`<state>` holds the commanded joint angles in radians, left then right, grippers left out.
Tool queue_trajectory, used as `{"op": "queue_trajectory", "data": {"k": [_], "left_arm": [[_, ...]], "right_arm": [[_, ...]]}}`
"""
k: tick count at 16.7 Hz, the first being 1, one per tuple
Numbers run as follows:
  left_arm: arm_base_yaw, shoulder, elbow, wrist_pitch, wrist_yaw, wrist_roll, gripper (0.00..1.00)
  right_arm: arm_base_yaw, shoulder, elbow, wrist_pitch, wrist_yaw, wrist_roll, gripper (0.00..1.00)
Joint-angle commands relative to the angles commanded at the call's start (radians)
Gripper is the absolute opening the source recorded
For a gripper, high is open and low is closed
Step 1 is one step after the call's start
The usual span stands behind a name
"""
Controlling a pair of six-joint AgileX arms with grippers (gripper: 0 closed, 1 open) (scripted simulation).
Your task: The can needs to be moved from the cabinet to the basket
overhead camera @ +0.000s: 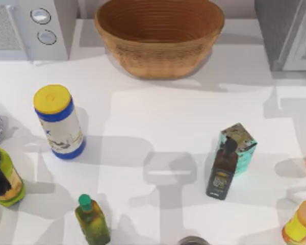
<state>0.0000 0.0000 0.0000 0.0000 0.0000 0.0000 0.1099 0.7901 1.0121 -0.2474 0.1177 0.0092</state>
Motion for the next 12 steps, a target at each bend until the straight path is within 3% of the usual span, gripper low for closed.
{"op": "queue_trajectory", "data": {"k": [7, 12], "left_arm": [[0.0, 0.0, 0.0, 0.0, 0.0, 0.0, 1.0], [0.0, 0.0, 0.0, 0.0, 0.0, 0.0, 1.0]], "right_arm": [[0.056, 0.416, 0.566, -0.133, 0.062, 0.005, 1.0], [0.075, 0.536, 0.729, -0.17, 0.079, 0.007, 1.0]]}}
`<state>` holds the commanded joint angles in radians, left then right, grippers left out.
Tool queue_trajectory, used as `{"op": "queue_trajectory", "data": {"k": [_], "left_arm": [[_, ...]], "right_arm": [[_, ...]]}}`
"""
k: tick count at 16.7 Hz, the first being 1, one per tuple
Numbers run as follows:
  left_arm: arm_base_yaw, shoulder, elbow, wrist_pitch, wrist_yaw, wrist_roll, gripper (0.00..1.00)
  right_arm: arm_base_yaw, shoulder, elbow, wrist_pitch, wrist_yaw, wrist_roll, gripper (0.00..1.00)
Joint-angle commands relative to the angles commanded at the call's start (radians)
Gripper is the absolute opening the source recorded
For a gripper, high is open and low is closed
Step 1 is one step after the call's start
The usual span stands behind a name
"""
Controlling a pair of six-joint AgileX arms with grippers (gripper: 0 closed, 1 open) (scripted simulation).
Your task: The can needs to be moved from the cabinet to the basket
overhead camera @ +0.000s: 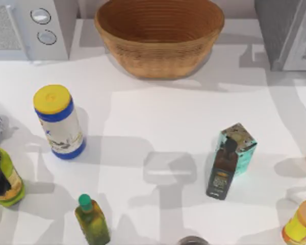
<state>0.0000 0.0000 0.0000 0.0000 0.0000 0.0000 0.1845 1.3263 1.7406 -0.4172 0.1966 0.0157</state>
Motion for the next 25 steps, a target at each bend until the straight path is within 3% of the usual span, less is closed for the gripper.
{"op": "queue_trajectory", "data": {"k": [7, 15, 20, 25], "left_arm": [[0.0, 0.0, 0.0, 0.0, 0.0, 0.0, 1.0], [0.0, 0.0, 0.0, 0.0, 0.0, 0.0, 1.0], [0.0, 0.0, 0.0, 0.0, 0.0, 0.0, 1.0], [0.0, 0.0, 0.0, 0.0, 0.0, 0.0, 1.0]], "right_arm": [[0.013, 0.006, 0.007, 0.006, 0.016, -0.001, 1.0], [0.275, 0.115, 0.068, 0.053, 0.284, -0.005, 1.0], [0.274, 0.117, 0.067, 0.053, 0.283, -0.004, 1.0], [0.222, 0.253, 0.202, 0.057, 0.232, -0.004, 1.0]]}}
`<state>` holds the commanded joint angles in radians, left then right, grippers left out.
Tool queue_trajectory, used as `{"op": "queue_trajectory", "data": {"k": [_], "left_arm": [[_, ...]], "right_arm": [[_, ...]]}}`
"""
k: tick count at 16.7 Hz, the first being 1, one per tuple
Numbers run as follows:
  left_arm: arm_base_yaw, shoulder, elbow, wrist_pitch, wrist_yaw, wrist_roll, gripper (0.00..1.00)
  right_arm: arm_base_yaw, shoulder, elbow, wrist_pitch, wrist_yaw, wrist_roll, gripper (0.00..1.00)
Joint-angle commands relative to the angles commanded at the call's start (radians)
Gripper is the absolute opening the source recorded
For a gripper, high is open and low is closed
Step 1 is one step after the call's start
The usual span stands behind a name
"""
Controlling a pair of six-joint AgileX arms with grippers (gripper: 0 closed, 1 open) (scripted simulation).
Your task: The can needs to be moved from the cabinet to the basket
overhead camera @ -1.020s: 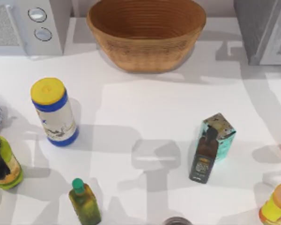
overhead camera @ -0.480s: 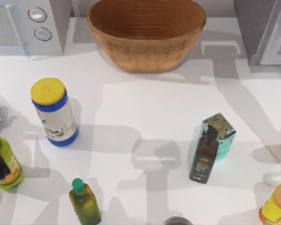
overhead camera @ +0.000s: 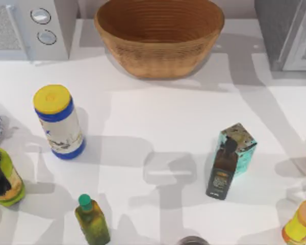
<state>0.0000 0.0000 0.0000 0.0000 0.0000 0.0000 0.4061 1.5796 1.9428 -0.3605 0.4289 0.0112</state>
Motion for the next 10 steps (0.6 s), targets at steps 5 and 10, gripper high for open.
{"op": "queue_trajectory", "data": {"k": [5, 10], "left_arm": [[0.0, 0.0, 0.0, 0.0, 0.0, 0.0, 1.0], [0.0, 0.0, 0.0, 0.0, 0.0, 0.0, 1.0]], "right_arm": [[-0.029, 0.067, 0.065, 0.003, -0.028, 0.0, 1.0], [-0.029, 0.067, 0.065, 0.003, -0.028, 0.0, 0.77]]}}
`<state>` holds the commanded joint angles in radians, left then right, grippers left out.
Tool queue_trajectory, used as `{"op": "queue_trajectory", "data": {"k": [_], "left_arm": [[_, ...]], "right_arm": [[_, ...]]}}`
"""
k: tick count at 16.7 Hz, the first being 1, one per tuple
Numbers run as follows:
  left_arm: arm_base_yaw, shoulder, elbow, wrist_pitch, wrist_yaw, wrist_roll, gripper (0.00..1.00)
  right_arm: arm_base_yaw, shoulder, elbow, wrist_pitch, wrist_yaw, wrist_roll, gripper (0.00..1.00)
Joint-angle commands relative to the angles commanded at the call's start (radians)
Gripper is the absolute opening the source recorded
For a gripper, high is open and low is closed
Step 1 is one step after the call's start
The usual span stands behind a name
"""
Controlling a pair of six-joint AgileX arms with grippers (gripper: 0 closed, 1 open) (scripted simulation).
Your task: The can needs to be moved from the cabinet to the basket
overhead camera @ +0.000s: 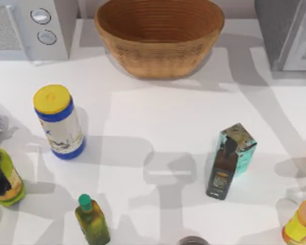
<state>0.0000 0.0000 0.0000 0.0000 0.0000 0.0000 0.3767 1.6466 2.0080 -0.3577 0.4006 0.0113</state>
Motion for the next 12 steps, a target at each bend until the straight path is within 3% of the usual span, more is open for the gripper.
{"op": "queue_trajectory", "data": {"k": [10, 12], "left_arm": [[0.0, 0.0, 0.0, 0.0, 0.0, 0.0, 1.0], [0.0, 0.0, 0.0, 0.0, 0.0, 0.0, 1.0]], "right_arm": [[0.0, 0.0, 0.0, 0.0, 0.0, 0.0, 0.02], [0.0, 0.0, 0.0, 0.0, 0.0, 0.0, 0.0]]}}
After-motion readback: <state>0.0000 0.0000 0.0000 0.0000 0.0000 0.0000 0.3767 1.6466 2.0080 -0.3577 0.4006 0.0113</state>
